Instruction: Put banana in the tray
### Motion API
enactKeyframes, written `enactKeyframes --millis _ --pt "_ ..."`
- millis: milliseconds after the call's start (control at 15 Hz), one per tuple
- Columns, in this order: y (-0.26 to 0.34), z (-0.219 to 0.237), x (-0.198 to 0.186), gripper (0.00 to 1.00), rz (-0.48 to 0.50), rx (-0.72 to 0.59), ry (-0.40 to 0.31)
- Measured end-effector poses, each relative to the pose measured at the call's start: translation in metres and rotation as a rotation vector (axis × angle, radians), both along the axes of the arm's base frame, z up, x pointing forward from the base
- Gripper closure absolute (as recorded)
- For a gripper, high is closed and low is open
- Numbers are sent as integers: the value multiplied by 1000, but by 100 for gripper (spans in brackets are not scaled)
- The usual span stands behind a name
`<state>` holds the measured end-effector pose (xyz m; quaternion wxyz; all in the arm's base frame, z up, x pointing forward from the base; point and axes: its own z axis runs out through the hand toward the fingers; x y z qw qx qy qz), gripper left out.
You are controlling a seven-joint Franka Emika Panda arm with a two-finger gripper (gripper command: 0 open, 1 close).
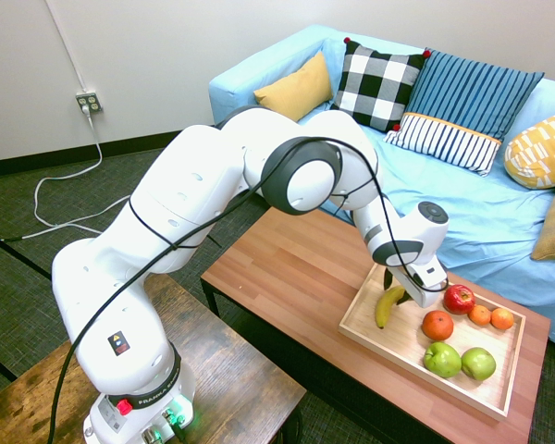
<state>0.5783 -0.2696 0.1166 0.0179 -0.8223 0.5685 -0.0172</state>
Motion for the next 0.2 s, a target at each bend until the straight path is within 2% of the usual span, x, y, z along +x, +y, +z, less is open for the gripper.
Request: enactKeyframes --millis 200 --pt "3 38 -9 0 2 -19 -19"
